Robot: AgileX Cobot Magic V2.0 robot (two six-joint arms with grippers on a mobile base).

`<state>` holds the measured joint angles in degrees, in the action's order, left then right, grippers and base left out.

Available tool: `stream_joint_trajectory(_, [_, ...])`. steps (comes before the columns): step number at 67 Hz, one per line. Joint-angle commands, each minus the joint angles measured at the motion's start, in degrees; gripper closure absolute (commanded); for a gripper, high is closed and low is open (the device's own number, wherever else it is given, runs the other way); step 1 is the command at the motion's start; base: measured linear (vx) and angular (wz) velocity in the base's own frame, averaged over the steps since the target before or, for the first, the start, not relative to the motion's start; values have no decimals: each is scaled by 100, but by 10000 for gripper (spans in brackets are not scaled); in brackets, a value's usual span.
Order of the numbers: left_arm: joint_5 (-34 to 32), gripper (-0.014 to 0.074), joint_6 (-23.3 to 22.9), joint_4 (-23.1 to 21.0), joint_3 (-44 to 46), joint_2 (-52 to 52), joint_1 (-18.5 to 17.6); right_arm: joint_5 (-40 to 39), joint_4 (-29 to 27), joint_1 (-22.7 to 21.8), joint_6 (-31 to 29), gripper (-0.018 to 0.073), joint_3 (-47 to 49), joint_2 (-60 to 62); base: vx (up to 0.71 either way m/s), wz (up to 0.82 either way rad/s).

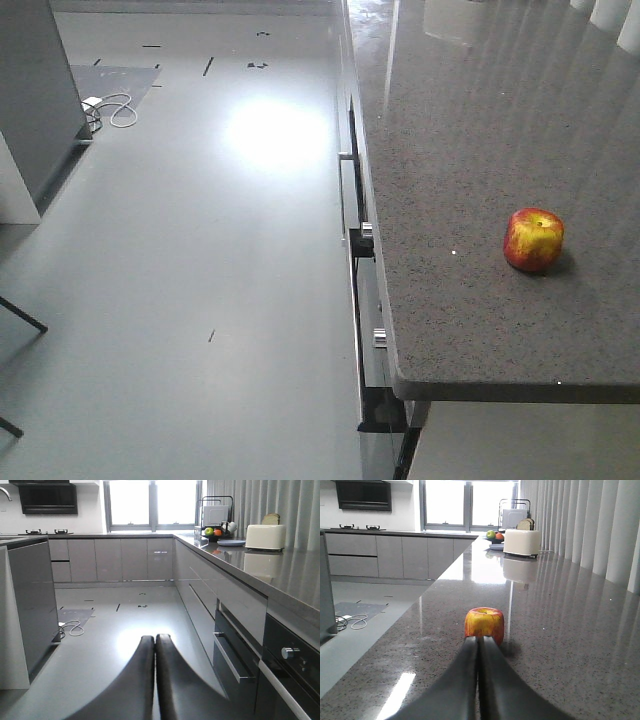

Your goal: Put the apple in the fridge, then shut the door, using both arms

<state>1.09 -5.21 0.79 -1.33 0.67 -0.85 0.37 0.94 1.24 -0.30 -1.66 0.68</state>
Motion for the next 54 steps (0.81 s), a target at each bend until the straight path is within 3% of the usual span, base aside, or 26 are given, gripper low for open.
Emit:
stream_joint_trajectory(1, [-432, 603, -49, -19, 92, 64, 13, -417, 2, -1, -26, 562, 27, 9, 0, 0])
stream_joint_trajectory(16, [-432, 603, -49, -19, 92, 64, 13, -436, 2, -1, -26, 562, 27, 9, 0, 0])
stream_joint_trajectory(34, [-432, 603, -49, -19, 92, 71, 13, -1188, -159, -1, 30, 562, 148, 9, 0, 0])
stream_joint_trajectory(39, [-432, 603, -49, -19, 92, 71, 13, -760, -159, -1, 30, 562, 499, -61, 0, 0])
stream_joint_trajectory(54, [-432, 603, -49, -19, 92, 71, 13, 1495, -170, -1, 30, 562, 2310, -1080, 0, 0])
